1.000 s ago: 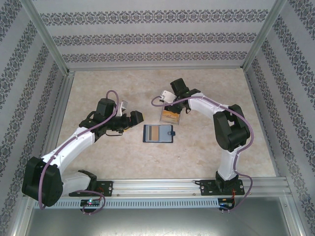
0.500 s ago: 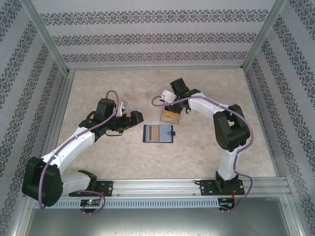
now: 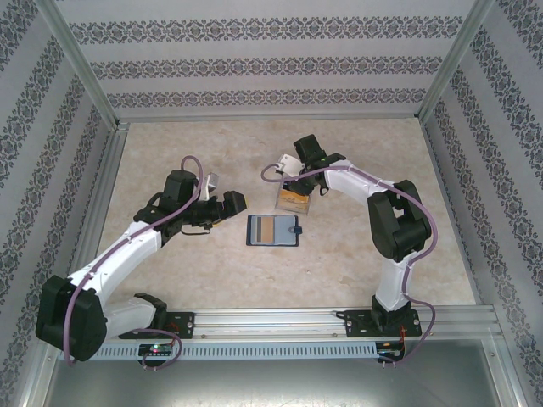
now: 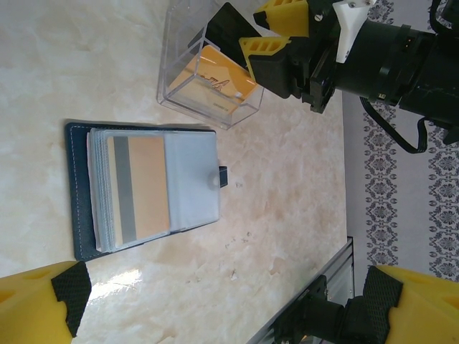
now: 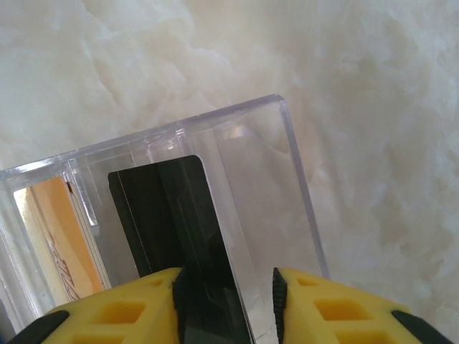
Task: Take the credit cards out of the card holder
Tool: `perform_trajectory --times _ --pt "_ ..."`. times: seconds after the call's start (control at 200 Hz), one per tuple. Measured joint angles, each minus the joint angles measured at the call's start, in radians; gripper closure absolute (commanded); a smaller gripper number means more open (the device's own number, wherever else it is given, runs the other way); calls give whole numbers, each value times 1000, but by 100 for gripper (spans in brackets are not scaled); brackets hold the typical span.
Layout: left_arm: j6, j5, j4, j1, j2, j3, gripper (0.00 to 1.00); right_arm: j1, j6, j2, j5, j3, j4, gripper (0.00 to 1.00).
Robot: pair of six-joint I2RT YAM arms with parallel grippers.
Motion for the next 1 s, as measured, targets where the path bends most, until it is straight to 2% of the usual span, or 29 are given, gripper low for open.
perform_trajectory --times 0.255,0.47,0.625,0.69,0.739,0.764,0.784,0.789,0.819,0.929,1.004 --pt "0 0 -2 0 0 -11 0 -10 79 -104 -5 -2 0 56" --pt "0 0 -5 0 -10 -18 1 -40 277 -307 -15 -36 -2 51" --pt "0 0 -5 0 -10 -19 0 -65 455 -430 -44 -84 -14 36" --pt "0 0 -5 0 -9 -19 1 -85 542 -488 -89 -139 5 34" --pt "0 0 -5 0 -8 -19 0 -113 620 -533 -130 -194 26 27" --pt "0 0 -5 0 -7 -19 1 -131 649 -554 -153 -222 43 17" --pt "0 0 -5 0 -6 -19 0 -146 689 -572 -169 -245 56 14" --pt "0 0 -5 0 -6 -19 0 -152 690 -577 -176 -254 62 10" --pt "0 0 -5 0 -5 -19 0 -177 739 -600 -198 -287 82 2" --pt "0 0 -6 0 -4 -19 0 -250 879 -661 -259 -380 145 2" --pt "0 0 -6 0 -3 -19 0 -260 958 -680 -268 -401 158 2"
